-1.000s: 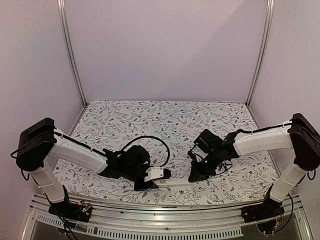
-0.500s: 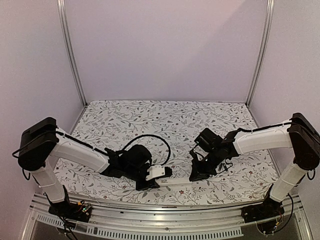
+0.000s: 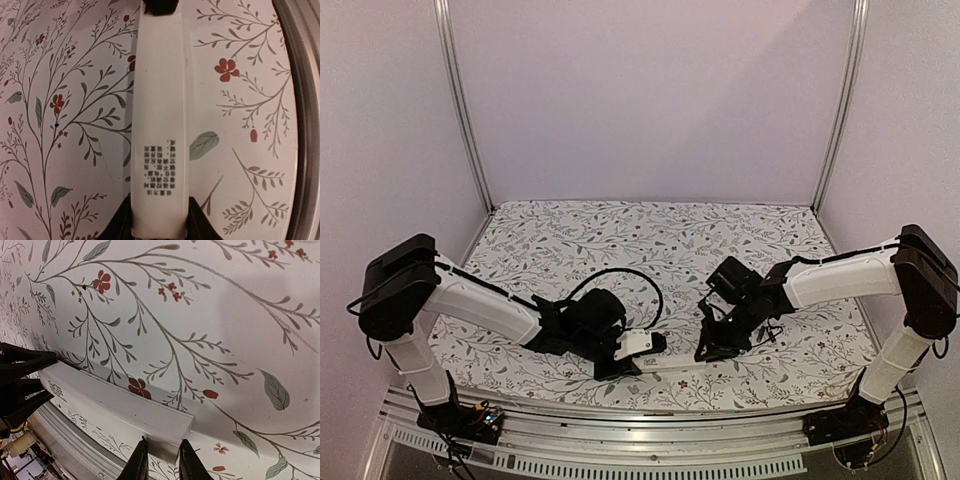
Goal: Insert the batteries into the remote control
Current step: Hold the remote control at the center of the board, then press the battery cover on the remote control.
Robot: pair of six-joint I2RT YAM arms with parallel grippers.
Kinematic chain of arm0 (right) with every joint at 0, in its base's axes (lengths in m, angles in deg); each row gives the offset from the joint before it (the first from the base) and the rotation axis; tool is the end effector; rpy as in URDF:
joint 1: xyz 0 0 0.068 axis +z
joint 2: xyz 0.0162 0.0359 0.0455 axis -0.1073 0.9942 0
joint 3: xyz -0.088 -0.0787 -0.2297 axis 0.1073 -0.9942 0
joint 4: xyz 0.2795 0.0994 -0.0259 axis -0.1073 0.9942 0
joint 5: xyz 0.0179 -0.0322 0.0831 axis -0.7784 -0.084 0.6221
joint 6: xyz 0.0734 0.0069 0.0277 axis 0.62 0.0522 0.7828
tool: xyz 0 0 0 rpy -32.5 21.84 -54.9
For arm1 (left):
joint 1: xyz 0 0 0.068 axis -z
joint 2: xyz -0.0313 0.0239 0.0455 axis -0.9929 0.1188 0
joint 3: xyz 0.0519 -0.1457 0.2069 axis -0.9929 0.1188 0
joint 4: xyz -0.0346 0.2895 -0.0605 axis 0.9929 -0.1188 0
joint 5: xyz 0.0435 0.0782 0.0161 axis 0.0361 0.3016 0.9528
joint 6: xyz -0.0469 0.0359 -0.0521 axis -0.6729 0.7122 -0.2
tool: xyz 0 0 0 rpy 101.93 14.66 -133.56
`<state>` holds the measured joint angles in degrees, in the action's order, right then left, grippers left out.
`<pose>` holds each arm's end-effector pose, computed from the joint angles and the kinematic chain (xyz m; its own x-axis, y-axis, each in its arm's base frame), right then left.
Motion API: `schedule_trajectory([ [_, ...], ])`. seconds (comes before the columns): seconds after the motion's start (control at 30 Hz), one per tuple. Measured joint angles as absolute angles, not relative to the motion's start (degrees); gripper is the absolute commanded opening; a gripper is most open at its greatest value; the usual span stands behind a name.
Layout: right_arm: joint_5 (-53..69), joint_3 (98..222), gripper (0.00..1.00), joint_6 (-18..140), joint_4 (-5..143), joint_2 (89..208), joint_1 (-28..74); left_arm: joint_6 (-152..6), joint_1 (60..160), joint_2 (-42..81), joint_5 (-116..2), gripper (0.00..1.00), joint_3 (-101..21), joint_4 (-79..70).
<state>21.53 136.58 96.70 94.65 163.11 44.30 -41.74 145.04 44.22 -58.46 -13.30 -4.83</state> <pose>0.1976 0.2769 0.0805 -0.9799 -0.1967 -0.0337 -0.1886 0.8573 0.4791 0.1601 -0.3235 0.0479 -0.0460 0.7941 -0.6060 0.9905 0.1149 0.0753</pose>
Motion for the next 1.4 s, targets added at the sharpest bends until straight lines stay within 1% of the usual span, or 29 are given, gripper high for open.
schedule_trajectory([
  [0.23, 20.8, 136.6, 0.37, 95.1, 95.0, 163.1, 44.3, -41.4, 145.4, 44.3, -57.9, 0.24, -12.7, -2.6],
  [0.47, 18.7, 136.8, 0.46, 93.4, 98.7, 161.4, 42.8, -41.4, 145.9, 44.6, -57.2, 0.24, -12.6, -1.5],
  [0.57, 17.7, 136.8, 0.46, 92.9, 100.3, 159.6, 42.0, -41.4, 145.9, 44.7, -57.1, 0.24, -12.6, -1.4],
  [0.67, 16.7, 136.8, 0.4, 92.7, 102.2, 157.3, 41.4, -41.4, 145.9, 44.7, -57.1, 0.24, -12.6, -1.4],
  [0.7, 16.3, 136.8, 0.35, 92.7, 102.7, 156.7, 41.4, -41.4, 145.9, 44.7, -57.1, 0.24, -12.6, -1.4],
  [0.77, 15.4, 136.8, 0.21, 93.0, 103.9, 155.5, 41.4, -41.4, 145.9, 44.7, -57.1, 0.24, -12.6, -1.4],
  [0.83, 13.9, 136.8, 0.09, 93.7, 105.3, 154.1, 41.4, -41.4, 145.9, 44.7, -57.2, 0.24, -12.6, -1.3],
  [0.93, 11.4, 137.0, 0.0, 94.5, 107.3, 153.7, 41.4, -41.4, 145.9, 44.7, -57.2, 0.24, -12.6, -1.3],
  [1.2, 6.4, 139.0, 0.0, 96.3, 111.3, 157.6, 43.1, -41.7, 145.9, 44.7, -57.2, 0.22, -12.6, -1.3],
  [1.33, 6.5, 145.5, 0.0, 96.9, 110.8, 165.0, 47.7, -41.8, 145.9, 44.7, -57.2, 0.18, -12.6, -1.2],
  [1.4, 4.8, 149.3, 0.0, 96.9, 113.1, 169.2, 49.9, -42.4, 145.8, 44.6, -57.1, 0.17, -12.6, -1.8],
])
